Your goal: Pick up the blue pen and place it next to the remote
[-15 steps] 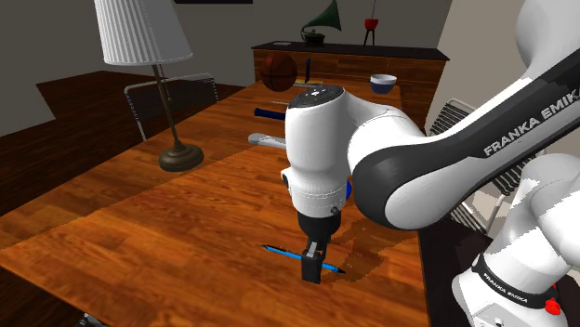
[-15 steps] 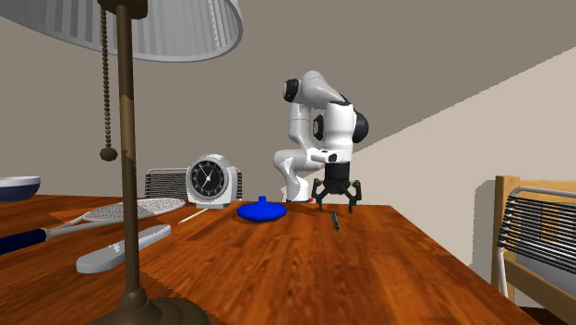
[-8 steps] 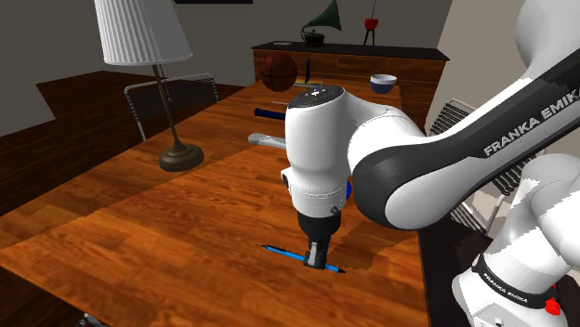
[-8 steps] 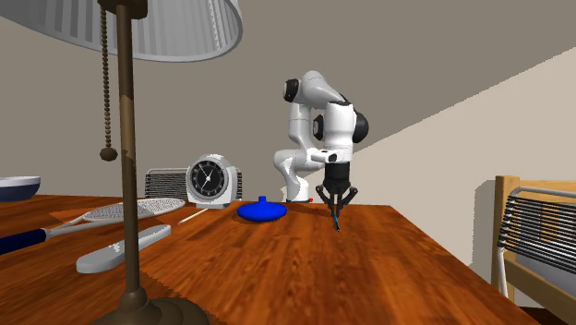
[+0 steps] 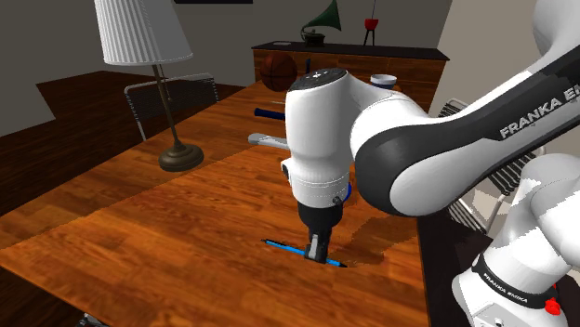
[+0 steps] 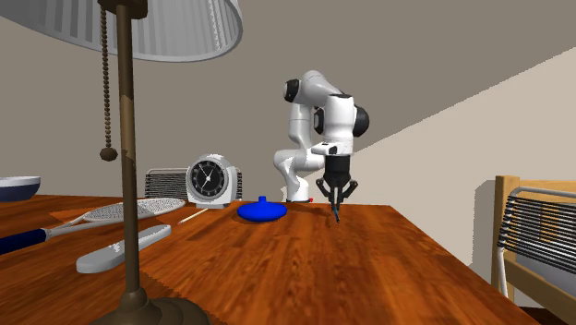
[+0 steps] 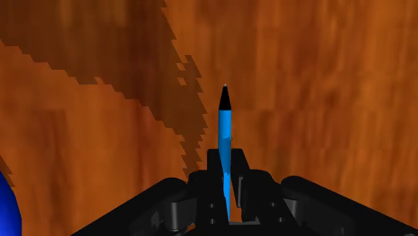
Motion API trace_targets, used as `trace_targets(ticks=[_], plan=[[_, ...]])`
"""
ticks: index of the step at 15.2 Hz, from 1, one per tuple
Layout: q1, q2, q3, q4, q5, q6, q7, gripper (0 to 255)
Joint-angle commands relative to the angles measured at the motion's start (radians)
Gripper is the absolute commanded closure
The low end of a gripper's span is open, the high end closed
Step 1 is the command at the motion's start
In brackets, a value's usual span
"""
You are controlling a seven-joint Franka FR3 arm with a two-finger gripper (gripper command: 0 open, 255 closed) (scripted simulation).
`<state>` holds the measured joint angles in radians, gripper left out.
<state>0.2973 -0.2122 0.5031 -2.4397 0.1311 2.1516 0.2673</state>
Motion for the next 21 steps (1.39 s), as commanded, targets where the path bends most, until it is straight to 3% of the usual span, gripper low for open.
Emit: trace_targets(ticks=[1, 12, 21], plan=[[0.0, -0.016, -0.005, 0.014, 0.005, -0.03, -0.006, 255], [0.004, -0.09, -0.029, 0.103, 0.021, -0.188, -0.025, 255], [-0.105, -0.026, -0.163, 0.145, -0.065, -0.179, -0.217, 255]])
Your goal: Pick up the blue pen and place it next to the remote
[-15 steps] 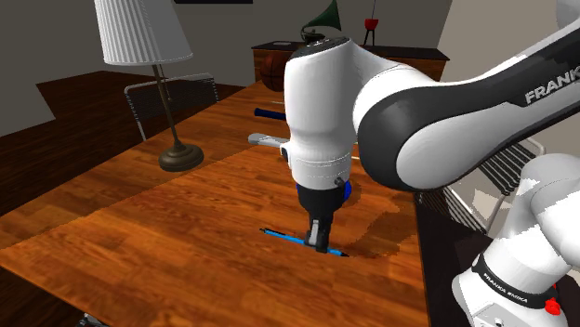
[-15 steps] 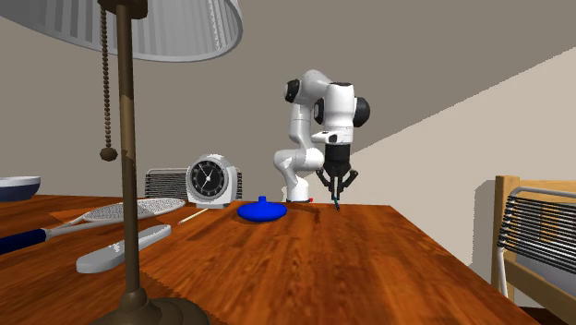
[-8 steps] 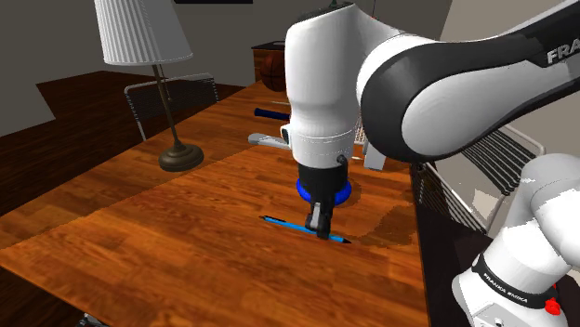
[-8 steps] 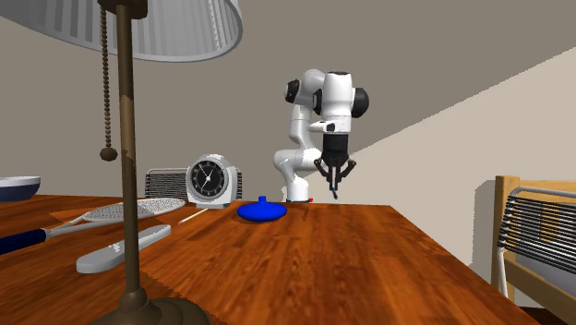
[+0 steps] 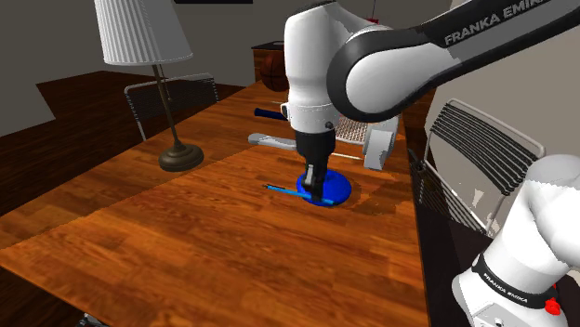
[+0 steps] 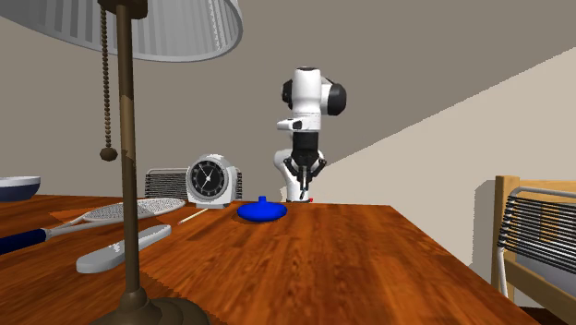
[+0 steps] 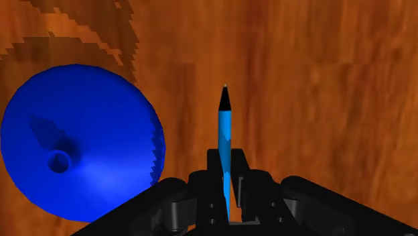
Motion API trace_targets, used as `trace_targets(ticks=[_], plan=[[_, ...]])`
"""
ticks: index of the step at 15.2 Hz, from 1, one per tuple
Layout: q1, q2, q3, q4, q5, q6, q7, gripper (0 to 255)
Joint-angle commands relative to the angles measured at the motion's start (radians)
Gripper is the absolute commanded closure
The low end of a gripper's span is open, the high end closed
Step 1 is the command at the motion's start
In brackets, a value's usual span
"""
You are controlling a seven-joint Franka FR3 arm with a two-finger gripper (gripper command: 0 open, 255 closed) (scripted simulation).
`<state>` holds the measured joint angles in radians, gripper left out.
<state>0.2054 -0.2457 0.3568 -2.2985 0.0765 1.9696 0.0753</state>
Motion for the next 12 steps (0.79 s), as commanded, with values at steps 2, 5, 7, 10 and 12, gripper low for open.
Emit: trace_targets(ticks=[2, 5, 7, 10, 12], plan=[[-0.037, 0.033, -0.043, 0.026, -0.03, 0.004, -0.064, 255], [-0.072, 0.077, -0.081, 0.068, -0.058, 0.005, -0.121, 255], [-0.094, 0.11, -0.105, 0.101, -0.076, 0.004, -0.157, 255], [-0.126, 0.164, -0.138, 0.16, -0.099, 0.0, -0.21, 255], [-0.146, 0.204, -0.159, 0.205, -0.113, -0.005, -0.244, 255]])
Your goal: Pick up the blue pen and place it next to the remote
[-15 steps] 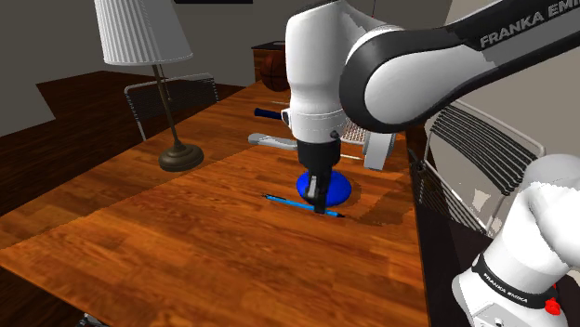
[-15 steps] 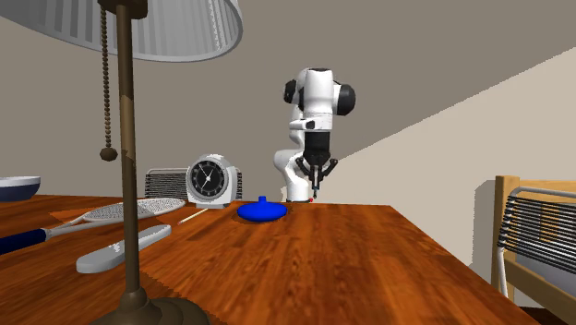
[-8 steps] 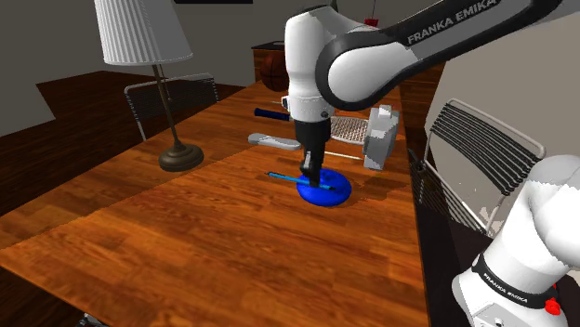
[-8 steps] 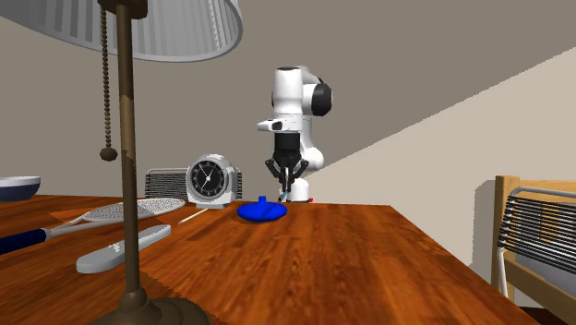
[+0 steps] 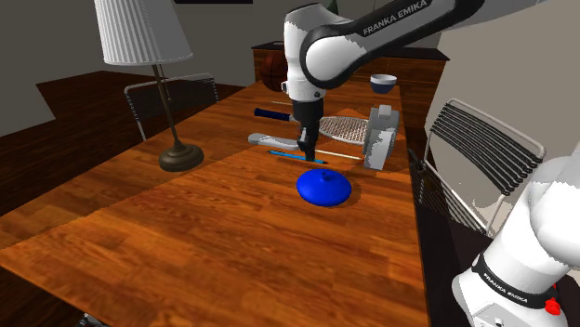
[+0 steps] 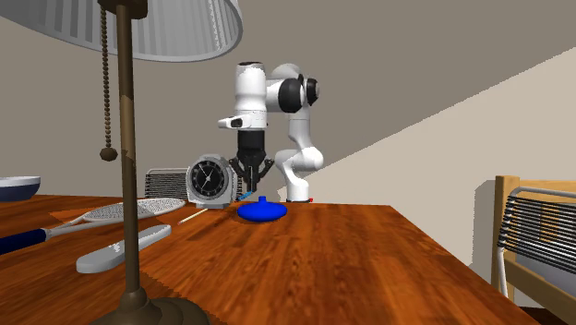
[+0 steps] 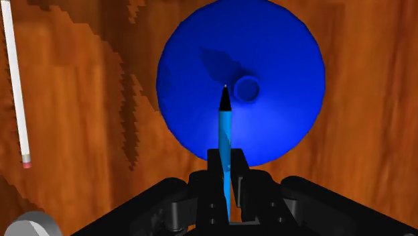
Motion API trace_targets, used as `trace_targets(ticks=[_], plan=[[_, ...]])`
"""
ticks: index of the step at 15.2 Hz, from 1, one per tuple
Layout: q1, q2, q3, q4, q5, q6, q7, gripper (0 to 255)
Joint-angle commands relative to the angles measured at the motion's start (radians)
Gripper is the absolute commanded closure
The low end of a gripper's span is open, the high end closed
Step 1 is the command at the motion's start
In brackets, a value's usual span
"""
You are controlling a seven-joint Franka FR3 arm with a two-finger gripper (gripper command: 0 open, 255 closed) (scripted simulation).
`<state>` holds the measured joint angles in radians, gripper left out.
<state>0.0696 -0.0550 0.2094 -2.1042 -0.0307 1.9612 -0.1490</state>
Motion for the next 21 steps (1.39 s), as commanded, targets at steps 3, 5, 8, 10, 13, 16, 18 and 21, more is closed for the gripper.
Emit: trace_targets(ticks=[3, 5, 8, 10, 13, 16, 18, 21], plan=[[-0.039, 0.078, -0.04, 0.086, -0.024, -0.007, -0.07, 255], [-0.057, 0.124, -0.058, 0.143, -0.035, -0.017, -0.102, 255], [-0.083, 0.197, -0.082, 0.238, -0.047, -0.036, -0.15, 255], [-0.1, 0.25, -0.097, 0.309, -0.053, -0.053, -0.18, 255], [-0.124, 0.334, -0.117, 0.427, -0.06, -0.084, -0.226, 255], [-0.137, 0.386, -0.126, 0.488, -0.063, -0.092, -0.248, 255], [-0.137, 0.392, -0.126, 0.47, -0.064, -0.067, -0.247, 255], [-0.137, 0.403, -0.127, 0.445, -0.066, -0.031, -0.244, 255]])
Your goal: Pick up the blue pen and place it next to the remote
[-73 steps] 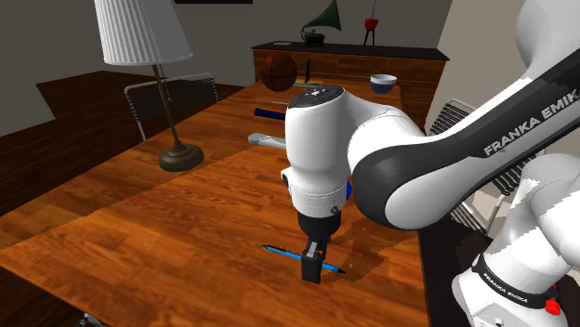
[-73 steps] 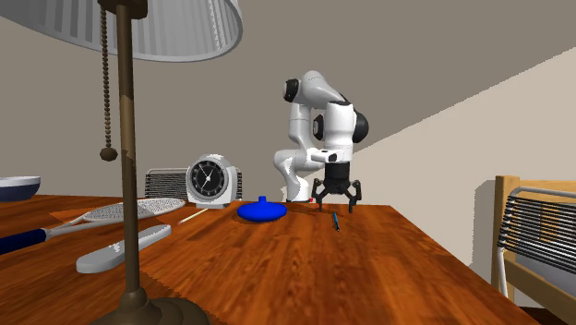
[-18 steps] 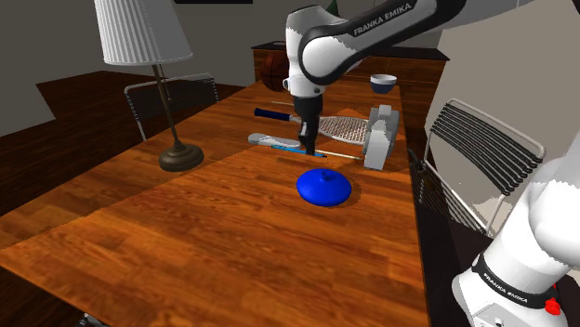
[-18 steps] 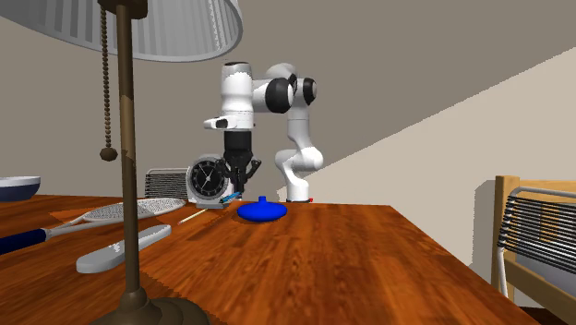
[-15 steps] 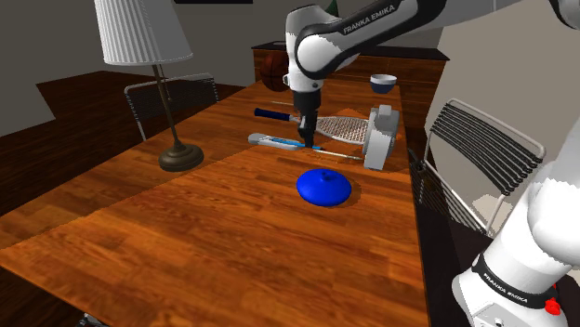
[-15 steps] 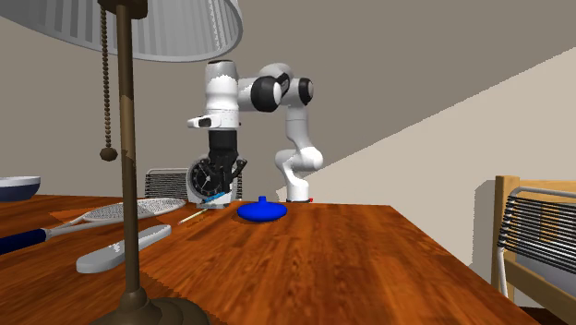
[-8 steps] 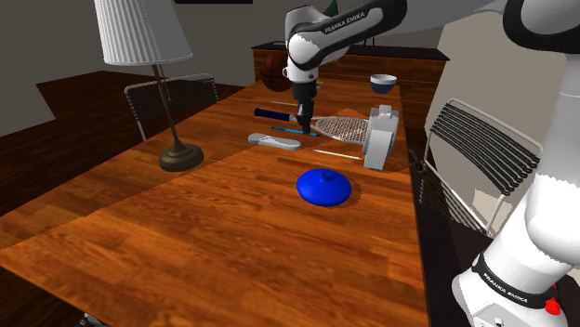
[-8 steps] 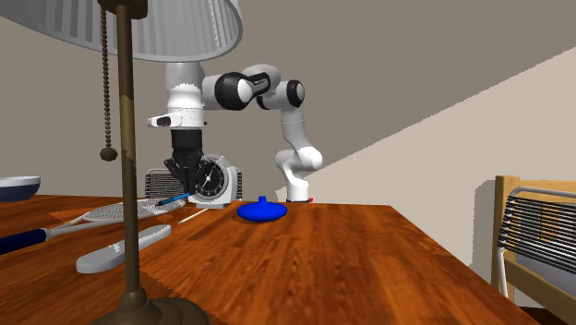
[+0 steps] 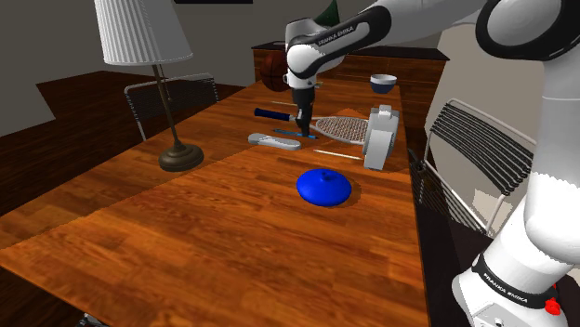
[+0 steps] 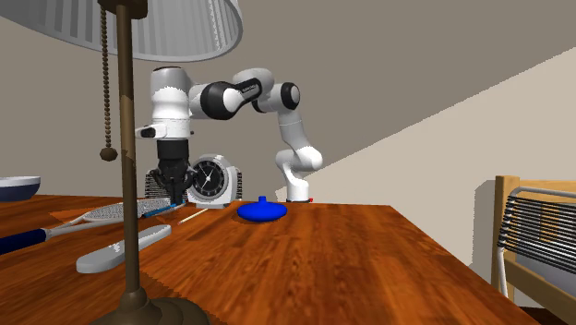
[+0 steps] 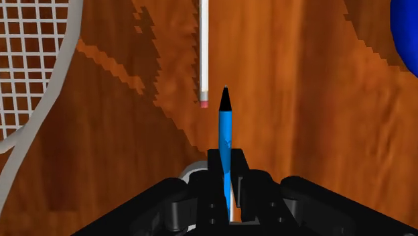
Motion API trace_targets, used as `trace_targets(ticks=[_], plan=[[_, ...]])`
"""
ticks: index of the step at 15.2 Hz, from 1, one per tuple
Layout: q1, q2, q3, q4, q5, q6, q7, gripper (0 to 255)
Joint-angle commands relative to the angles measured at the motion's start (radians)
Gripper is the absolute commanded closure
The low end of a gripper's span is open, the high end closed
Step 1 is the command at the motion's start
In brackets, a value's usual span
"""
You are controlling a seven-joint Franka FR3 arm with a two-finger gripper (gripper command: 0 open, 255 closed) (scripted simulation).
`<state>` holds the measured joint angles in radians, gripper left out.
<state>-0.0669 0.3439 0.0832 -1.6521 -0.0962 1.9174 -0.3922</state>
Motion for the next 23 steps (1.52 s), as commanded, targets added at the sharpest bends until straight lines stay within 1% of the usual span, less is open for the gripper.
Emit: trace_targets(ticks=[1, 8, 16, 17, 22, 23], plan=[[-0.001, 0.008, -0.001, -0.015, -0.001, 0.024, 0.001, 255], [-0.001, 0.044, -0.003, -0.066, -0.008, 0.11, 0.008, 255], [-0.001, 0.044, -0.003, -0.066, -0.008, 0.11, 0.008, 255], [0.0, 0.044, -0.003, -0.066, -0.008, 0.11, 0.009, 0], [0.0, 0.044, -0.003, -0.066, -0.008, 0.11, 0.009, 0], [0.0, 0.034, -0.002, -0.046, -0.006, 0.08, 0.007, 0]])
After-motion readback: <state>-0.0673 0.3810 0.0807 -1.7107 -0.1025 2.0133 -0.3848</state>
